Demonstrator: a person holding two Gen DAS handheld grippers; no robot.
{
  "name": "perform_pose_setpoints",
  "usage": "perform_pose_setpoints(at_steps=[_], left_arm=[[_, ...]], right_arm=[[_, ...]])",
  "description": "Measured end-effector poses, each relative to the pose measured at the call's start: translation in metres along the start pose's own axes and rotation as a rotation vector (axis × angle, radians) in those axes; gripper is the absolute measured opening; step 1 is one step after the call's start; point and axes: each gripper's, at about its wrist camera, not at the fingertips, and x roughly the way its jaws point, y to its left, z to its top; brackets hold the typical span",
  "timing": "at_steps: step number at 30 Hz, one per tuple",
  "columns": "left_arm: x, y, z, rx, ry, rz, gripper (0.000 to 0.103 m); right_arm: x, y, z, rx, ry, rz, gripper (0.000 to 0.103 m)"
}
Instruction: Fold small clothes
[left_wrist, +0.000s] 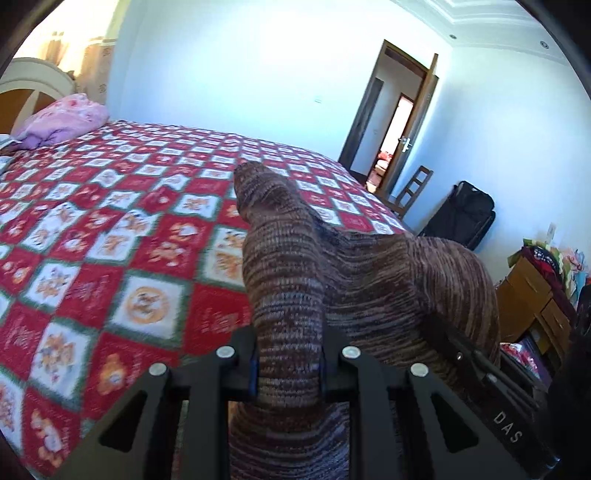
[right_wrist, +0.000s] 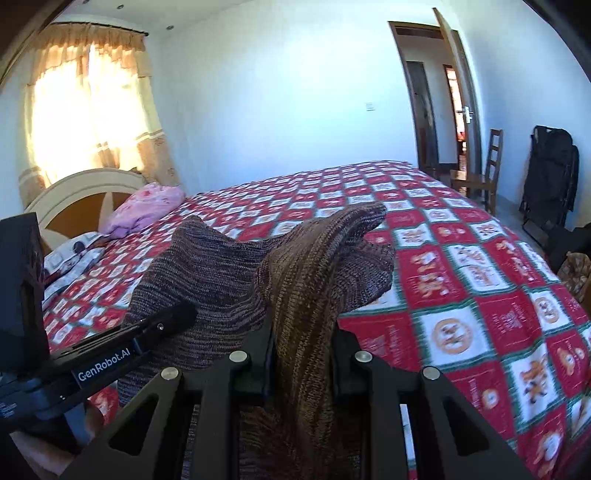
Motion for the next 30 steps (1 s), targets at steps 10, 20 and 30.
perform_pose_setpoints(at_steps=[10,20,30], left_arm=[[-0.038,0.063,-0.005,-0.050,-0.031,0.136,0.023],[-0.051,0.125,0.012,-0.109,-0.088,0.266,0.023],[-0.007,0.163,0.025,-0.096,-0.127,0.326,0.023]], right_arm=[[0.018,0.071,-0.015,-0.077,0.053,0.140,0.023],[0.064,0.135,-0.010,-0.098,0.090,0.283,0.023],[0.126,0.164,-0.011,-0.183,0.061,0.268,0.023]])
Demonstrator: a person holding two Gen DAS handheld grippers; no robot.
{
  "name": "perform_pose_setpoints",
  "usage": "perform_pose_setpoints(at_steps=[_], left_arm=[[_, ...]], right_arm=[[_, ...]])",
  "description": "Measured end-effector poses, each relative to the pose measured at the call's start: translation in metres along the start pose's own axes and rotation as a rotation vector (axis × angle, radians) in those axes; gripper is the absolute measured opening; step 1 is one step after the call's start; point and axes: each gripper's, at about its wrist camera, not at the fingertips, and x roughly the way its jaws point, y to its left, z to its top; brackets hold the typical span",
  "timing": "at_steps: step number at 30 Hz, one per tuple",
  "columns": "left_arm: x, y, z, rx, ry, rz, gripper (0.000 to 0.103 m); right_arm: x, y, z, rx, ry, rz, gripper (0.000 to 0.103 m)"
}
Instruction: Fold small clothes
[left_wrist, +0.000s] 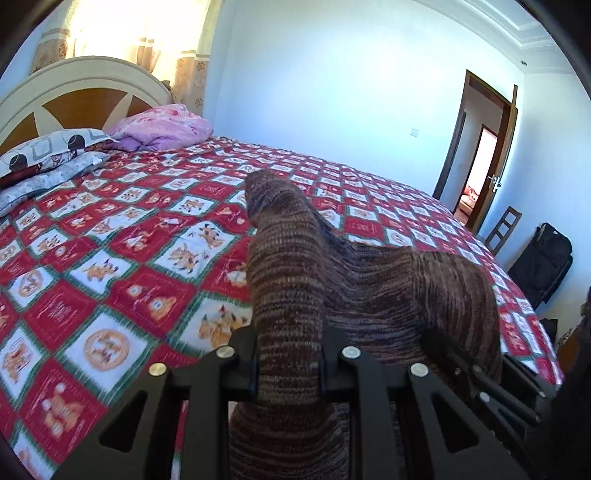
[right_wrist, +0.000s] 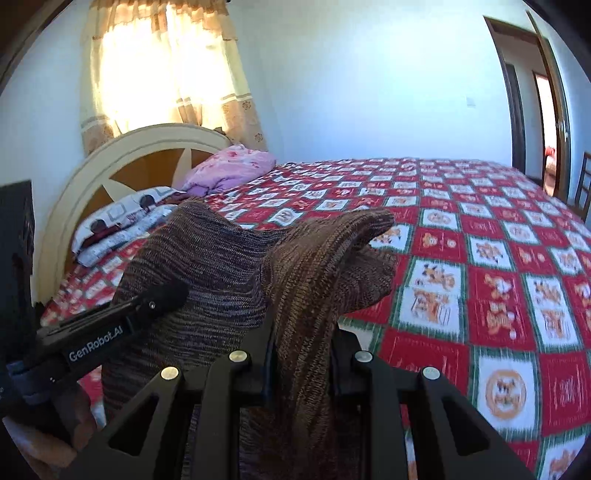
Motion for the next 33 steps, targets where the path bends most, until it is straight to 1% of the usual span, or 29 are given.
perform_pose_setpoints(at_steps=[2,4,8,9,10,12,13,14,15,16,17,18,19,20,21,22,23,24,25,26,28,30,32,33], left_arm=[[0.019,-0.003,-0.001,0.017,-0.001,0.021,0.023],[0.036,-0.004,-0.001,0.028,0.009,0.035,0.023],[0.067,-0.001,-0.009,0.024,0.075,0.063,0.023],[0.072,0.002,-0.011,0.009,0.095,0.067,0.023],[0.074,0.004,-0.012,-0.008,0.113,0.064,0.023],[0.080,0.015,-0.012,-0.077,0.166,0.033,0.025],[0.083,0.016,-0.012,-0.090,0.186,0.028,0.026],[0.085,0.019,-0.013,-0.110,0.212,0.025,0.030],[0.086,0.022,-0.014,-0.133,0.225,0.025,0.038],[0.087,0.024,-0.014,-0.146,0.233,0.026,0.041],[0.089,0.027,-0.015,-0.165,0.254,0.022,0.050],[0.090,0.032,-0.014,-0.189,0.278,0.019,0.055],[0.092,0.035,-0.014,-0.202,0.287,0.004,0.055],[0.088,0.040,-0.013,-0.213,0.310,-0.016,0.055],[0.082,0.042,-0.012,-0.211,0.320,-0.020,0.055],[0.074,0.045,-0.012,-0.206,0.318,-0.026,0.055],[0.059,0.048,-0.014,-0.195,0.299,-0.047,0.056],[0.048,0.052,-0.017,-0.186,0.284,-0.061,0.061],[0.036,0.053,-0.022,-0.176,0.268,-0.069,0.063],[0.021,0.054,-0.029,-0.166,0.245,-0.084,0.065],[-0.001,0.057,-0.044,-0.154,0.219,-0.112,0.065],[-0.008,0.056,-0.054,-0.149,0.225,-0.129,0.065],[-0.015,0.050,-0.067,-0.137,0.236,-0.140,0.065],[-0.012,0.048,-0.068,-0.130,0.240,-0.139,0.065]], right_arm=[[0.015,0.001,0.002,-0.048,-0.003,-0.042,0.023],[0.035,-0.002,0.004,-0.081,0.016,-0.074,0.023],[0.074,-0.015,0.001,-0.102,0.100,-0.095,0.023],[0.084,-0.021,0.001,-0.073,0.138,-0.079,0.023],[0.089,-0.026,0.002,-0.051,0.157,-0.069,0.023],[0.101,-0.040,0.001,0.015,0.219,-0.037,0.025],[0.106,-0.047,0.000,0.046,0.244,-0.021,0.025],[0.110,-0.054,-0.001,0.085,0.261,0.003,0.027],[0.111,-0.061,-0.002,0.129,0.269,0.029,0.029],[0.114,-0.067,-0.003,0.169,0.280,0.054,0.032],[0.116,-0.073,-0.005,0.206,0.290,0.072,0.039],[0.117,-0.082,-0.007,0.257,0.300,0.094,0.041],[0.117,-0.087,-0.009,0.296,0.309,0.122,0.041],[0.115,-0.090,-0.011,0.312,0.312,0.142,0.043],[0.109,-0.091,-0.011,0.311,0.311,0.148,0.046],[0.098,-0.090,-0.011,0.302,0.300,0.131,0.048],[0.084,-0.089,-0.012,0.300,0.274,0.108,0.051],[0.067,-0.091,-0.015,0.308,0.232,0.108,0.053],[0.050,-0.092,-0.020,0.322,0.195,0.126,0.055],[0.035,-0.092,-0.026,0.331,0.179,0.134,0.059],[0.015,-0.088,-0.041,0.328,0.179,0.123,0.059],[0.004,-0.082,-0.058,0.316,0.193,0.117,0.059],[-0.002,-0.075,-0.070,0.298,0.210,0.130,0.059],[-0.002,-0.070,-0.075,0.285,0.223,0.132,0.059]])
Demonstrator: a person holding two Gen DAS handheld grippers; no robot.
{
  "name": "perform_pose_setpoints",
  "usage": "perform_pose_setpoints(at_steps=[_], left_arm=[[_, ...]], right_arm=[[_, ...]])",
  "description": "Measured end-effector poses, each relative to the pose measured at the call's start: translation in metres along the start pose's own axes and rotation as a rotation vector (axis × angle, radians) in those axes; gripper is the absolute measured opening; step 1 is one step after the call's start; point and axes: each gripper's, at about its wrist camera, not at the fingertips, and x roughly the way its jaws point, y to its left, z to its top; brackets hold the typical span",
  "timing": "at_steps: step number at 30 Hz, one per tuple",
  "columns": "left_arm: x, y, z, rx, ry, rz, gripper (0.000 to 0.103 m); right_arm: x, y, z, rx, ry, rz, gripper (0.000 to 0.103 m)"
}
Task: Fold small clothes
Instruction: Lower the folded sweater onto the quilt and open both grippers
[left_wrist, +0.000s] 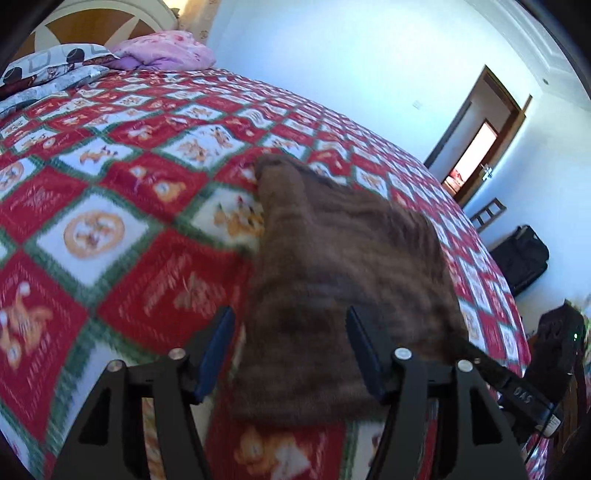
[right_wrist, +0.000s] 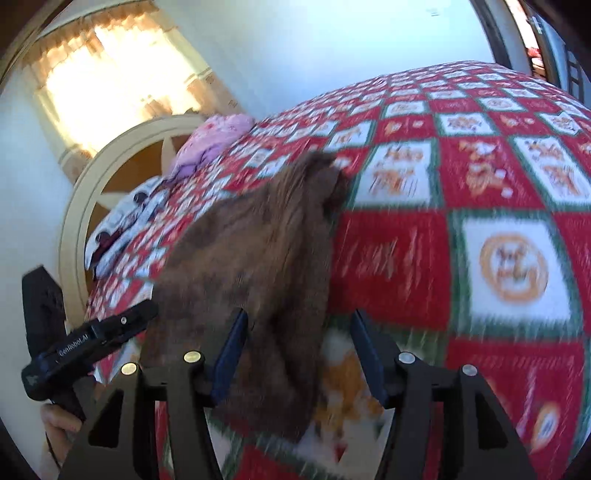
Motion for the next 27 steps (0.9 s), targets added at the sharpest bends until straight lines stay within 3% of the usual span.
perform_pose_setpoints(at_steps=[3,5,9,12,14,15,17,22,27], left_arm=[[0.014,-0.005,-0.004,0.011,0.042,0.041,0.065],[0.015,-0.012,-0.007,0.043,0.020,0.083,0.065],[0.019,-0.023,-0.013,0.107,0.012,0.156,0.065],[0.020,-0.025,-0.015,0.121,0.002,0.181,0.063],[0.020,-0.025,-0.014,0.118,0.003,0.183,0.054],[0.019,-0.027,-0.014,0.128,0.006,0.186,0.042],[0.014,-0.034,-0.013,0.178,0.001,0.220,0.021],[0.005,-0.041,-0.015,0.186,0.019,0.257,0.018],[0.009,-0.045,-0.031,0.232,-0.001,0.304,0.018]], right_arm=[[0.000,0.010,-0.008,-0.042,-0.004,-0.033,0.059],[0.003,0.014,-0.009,-0.064,0.016,-0.061,0.058],[0.005,0.027,-0.017,-0.138,0.029,-0.133,0.049],[0.006,0.028,-0.017,-0.149,0.034,-0.147,0.033],[0.006,0.031,-0.017,-0.150,0.034,-0.155,0.026],[0.005,0.032,-0.016,-0.148,0.037,-0.154,0.016],[0.001,0.034,-0.014,-0.121,0.046,-0.127,0.014],[-0.014,0.038,-0.012,-0.084,0.028,-0.079,0.014],[-0.011,0.032,-0.026,-0.113,0.055,-0.133,0.013]])
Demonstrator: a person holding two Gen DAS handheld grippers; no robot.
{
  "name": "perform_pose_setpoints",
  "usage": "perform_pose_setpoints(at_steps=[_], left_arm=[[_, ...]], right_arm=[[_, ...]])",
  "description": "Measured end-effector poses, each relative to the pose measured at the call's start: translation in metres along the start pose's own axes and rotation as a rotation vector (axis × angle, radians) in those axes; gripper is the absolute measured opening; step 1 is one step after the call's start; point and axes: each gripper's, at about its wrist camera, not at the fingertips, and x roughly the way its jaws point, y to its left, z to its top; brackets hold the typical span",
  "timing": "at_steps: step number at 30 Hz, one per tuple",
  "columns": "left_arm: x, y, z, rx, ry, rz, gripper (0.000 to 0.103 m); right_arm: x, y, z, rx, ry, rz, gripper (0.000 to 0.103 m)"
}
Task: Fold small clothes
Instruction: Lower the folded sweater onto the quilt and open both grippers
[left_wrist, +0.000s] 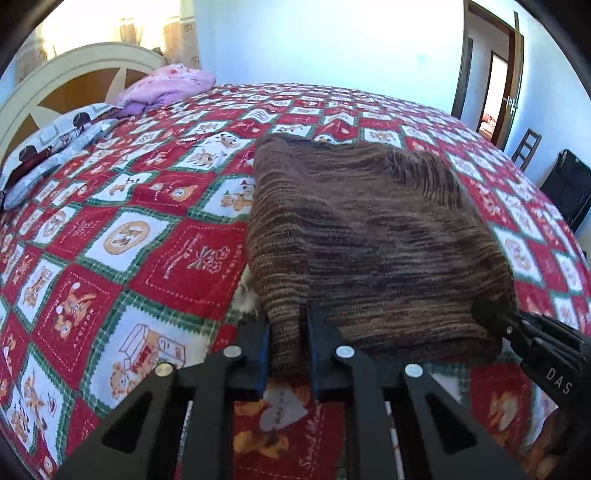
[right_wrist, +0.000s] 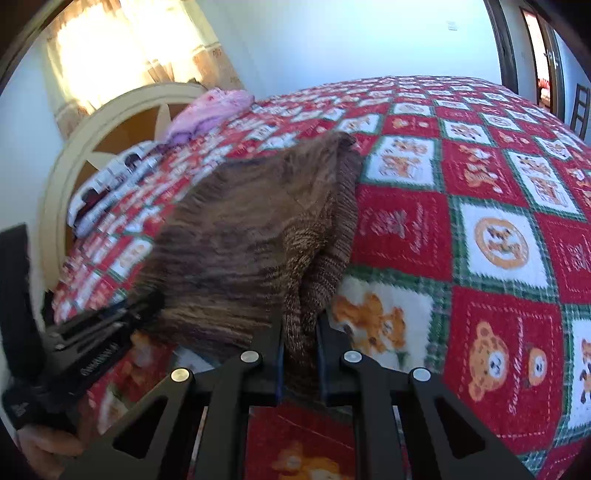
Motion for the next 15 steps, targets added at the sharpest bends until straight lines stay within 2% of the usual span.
perform_pose_setpoints(at_steps=[4,8,10,12,13,15], left_arm=[[-0.003,-0.003,-0.004,0.016,-0.025,0.022,0.018],[-0.006,-0.003,-0.006,0.017,-0.033,0.029,0.021],[-0.010,-0.003,-0.009,0.011,-0.033,0.043,0.028],[-0.014,-0.003,-0.014,0.017,-0.034,0.066,0.043],[-0.017,-0.003,-0.017,0.023,-0.040,0.071,0.047],[-0.021,-0.002,-0.026,0.033,-0.027,0.081,0.065]], right_arm=[[0.002,0.004,-0.005,-0.059,-0.028,-0.031,0.013],[0.001,0.005,-0.006,-0.059,-0.029,-0.045,0.014],[-0.003,0.007,-0.008,-0.065,-0.034,-0.073,0.018],[-0.010,0.009,-0.014,-0.068,-0.042,-0.093,0.024],[-0.014,0.011,-0.018,-0.070,-0.046,-0.101,0.025],[-0.022,0.014,-0.028,-0.069,-0.044,-0.114,0.032]])
